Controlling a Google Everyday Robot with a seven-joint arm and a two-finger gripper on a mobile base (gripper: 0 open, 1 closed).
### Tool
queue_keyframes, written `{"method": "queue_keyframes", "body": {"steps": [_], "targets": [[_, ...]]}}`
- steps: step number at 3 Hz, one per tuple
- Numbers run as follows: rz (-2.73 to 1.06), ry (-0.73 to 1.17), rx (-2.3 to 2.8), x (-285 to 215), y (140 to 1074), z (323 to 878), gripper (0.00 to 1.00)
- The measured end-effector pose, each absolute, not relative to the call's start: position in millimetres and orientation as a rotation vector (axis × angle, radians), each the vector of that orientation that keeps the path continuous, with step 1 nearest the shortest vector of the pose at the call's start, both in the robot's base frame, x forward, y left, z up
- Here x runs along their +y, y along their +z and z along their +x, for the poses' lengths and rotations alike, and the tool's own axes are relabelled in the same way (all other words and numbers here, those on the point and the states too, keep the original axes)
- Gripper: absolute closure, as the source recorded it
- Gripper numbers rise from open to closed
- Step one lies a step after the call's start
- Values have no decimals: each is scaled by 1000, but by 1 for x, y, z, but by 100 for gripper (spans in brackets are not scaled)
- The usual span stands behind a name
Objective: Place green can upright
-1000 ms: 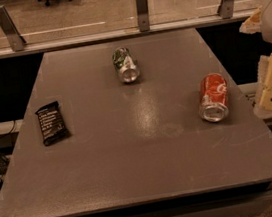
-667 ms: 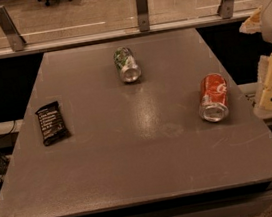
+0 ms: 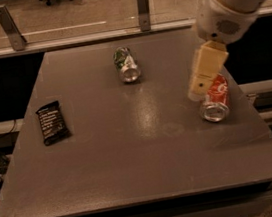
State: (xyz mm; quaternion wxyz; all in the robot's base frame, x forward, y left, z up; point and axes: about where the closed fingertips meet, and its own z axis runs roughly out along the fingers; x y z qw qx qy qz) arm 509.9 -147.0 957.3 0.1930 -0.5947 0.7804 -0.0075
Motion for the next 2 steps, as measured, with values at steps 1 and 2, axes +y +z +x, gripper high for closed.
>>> {"method": "queue_keyframes", "body": {"steps": [1, 2], "targets": [[-1620, 14, 2192, -105, 947, 558, 0], [-1584, 52, 2187, -57, 937, 610, 0]]}}
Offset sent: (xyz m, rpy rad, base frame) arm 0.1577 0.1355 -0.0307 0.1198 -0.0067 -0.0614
